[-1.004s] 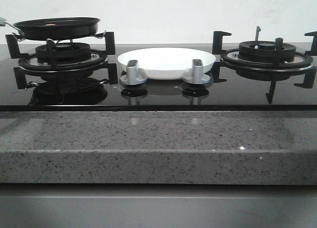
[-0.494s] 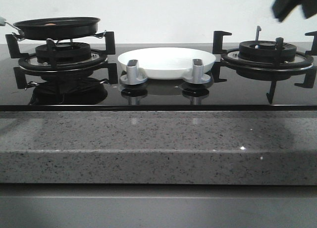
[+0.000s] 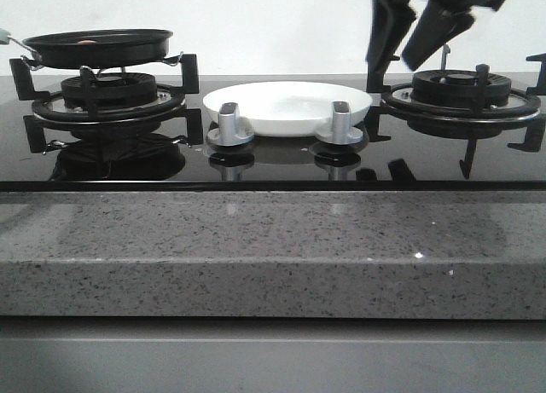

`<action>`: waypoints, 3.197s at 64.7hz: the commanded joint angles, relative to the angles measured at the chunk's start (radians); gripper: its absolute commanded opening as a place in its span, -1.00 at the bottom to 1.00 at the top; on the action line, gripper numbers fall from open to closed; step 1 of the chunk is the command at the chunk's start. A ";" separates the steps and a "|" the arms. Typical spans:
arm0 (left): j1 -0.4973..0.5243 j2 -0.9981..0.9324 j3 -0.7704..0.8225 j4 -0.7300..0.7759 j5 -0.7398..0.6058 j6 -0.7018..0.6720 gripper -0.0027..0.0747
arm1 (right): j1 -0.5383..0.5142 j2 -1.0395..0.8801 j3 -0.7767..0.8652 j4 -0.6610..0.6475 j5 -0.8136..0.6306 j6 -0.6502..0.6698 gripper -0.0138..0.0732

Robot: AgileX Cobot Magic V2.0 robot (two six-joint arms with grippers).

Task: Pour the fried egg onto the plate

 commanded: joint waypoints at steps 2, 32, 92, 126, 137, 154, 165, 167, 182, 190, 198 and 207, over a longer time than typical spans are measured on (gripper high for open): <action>-0.008 0.005 -0.037 -0.010 -0.088 -0.009 0.76 | 0.001 0.032 -0.136 0.023 0.055 -0.022 0.21; -0.008 0.005 -0.037 -0.010 -0.088 -0.009 0.76 | 0.001 0.234 -0.381 0.051 0.224 -0.036 0.13; -0.008 0.005 -0.037 -0.010 -0.088 -0.009 0.76 | -0.011 0.202 -0.552 0.045 0.371 0.024 -0.82; -0.008 0.005 -0.037 -0.010 -0.088 -0.009 0.76 | 0.005 0.039 -0.349 0.180 0.312 -0.006 -0.82; -0.008 0.005 -0.037 -0.010 -0.088 -0.009 0.76 | 0.027 -0.080 -0.124 0.202 0.192 -0.043 -0.82; -0.008 0.005 -0.037 -0.010 -0.088 -0.009 0.76 | 0.043 -0.228 0.198 0.253 0.015 -0.078 -0.82; -0.008 0.005 -0.037 -0.010 -0.088 -0.009 0.76 | 0.043 -0.244 0.239 0.258 0.004 -0.088 -0.82; -0.008 0.005 -0.037 -0.010 -0.088 -0.009 0.76 | 0.043 -0.244 0.239 0.258 0.004 -0.088 -0.82; -0.008 0.005 -0.037 -0.010 -0.088 -0.009 0.76 | 0.043 -0.244 0.239 0.258 0.022 -0.088 -0.82; -0.008 0.005 -0.037 -0.010 -0.088 -0.009 0.76 | 0.043 -0.244 0.239 0.258 0.022 -0.088 -0.82; -0.008 0.005 -0.037 -0.031 -0.071 -0.009 0.76 | 0.043 -0.244 0.239 0.258 0.022 -0.088 -0.82; -0.008 0.021 -0.054 -0.174 -0.033 -0.009 0.74 | 0.043 -0.244 0.239 0.258 0.022 -0.088 -0.82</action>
